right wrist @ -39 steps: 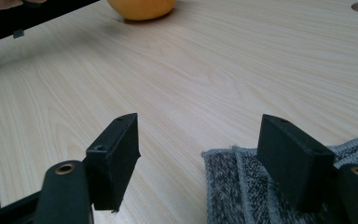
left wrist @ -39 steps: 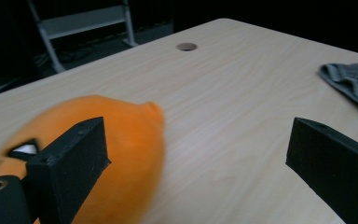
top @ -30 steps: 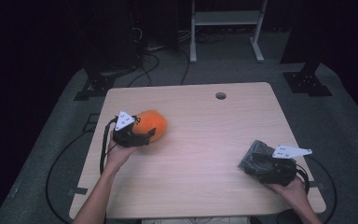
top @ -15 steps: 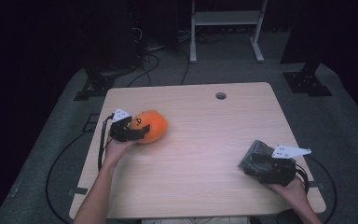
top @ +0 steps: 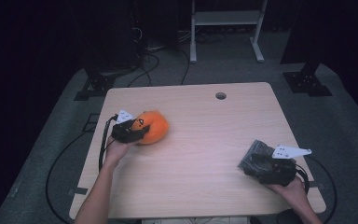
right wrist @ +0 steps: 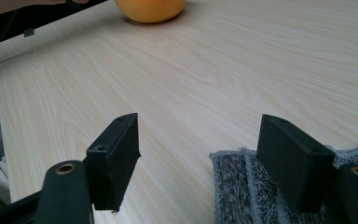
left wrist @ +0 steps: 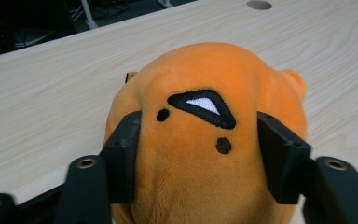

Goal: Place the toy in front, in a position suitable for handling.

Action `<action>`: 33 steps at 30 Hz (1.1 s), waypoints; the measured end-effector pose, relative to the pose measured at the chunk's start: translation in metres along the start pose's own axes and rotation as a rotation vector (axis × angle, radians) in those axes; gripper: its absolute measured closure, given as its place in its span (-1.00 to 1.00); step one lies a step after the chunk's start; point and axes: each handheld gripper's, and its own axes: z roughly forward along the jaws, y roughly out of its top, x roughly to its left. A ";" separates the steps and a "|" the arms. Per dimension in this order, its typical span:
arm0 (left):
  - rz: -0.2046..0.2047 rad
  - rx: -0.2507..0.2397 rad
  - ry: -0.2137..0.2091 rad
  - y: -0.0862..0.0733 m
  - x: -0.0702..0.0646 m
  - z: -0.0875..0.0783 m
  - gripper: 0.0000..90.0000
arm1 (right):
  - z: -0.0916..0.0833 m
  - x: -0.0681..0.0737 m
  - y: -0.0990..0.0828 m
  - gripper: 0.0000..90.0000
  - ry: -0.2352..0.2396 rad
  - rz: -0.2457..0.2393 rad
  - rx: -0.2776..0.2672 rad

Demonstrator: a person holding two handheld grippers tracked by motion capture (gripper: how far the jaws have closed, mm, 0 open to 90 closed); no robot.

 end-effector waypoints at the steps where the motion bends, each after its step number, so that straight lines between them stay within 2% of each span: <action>1: 0.001 -0.007 0.004 0.001 -0.001 -0.001 -0.04 | 0.000 0.000 0.000 -0.37 0.000 0.000 -0.001; 7: 0.000 -0.048 -0.019 0.006 -0.007 -0.008 -0.02 | 0.000 -0.001 0.000 -0.37 -0.002 0.003 -0.003; 13: 0.013 -0.101 -0.079 0.015 -0.024 -0.016 -0.01 | 0.000 -0.001 0.000 -0.37 -0.006 0.006 -0.002; 22: 0.059 -0.166 -0.184 0.025 -0.061 -0.024 -0.02 | -0.002 -0.002 0.000 -0.37 -0.014 0.008 -0.011; 30: 0.117 -0.154 -0.279 0.021 -0.101 -0.017 -0.03 | -0.002 -0.003 0.000 -0.37 -0.024 0.002 -0.018; 33: 0.123 -0.150 -0.309 0.018 -0.113 -0.014 -0.03 | -0.003 -0.005 0.001 -0.37 -0.037 0.004 -0.019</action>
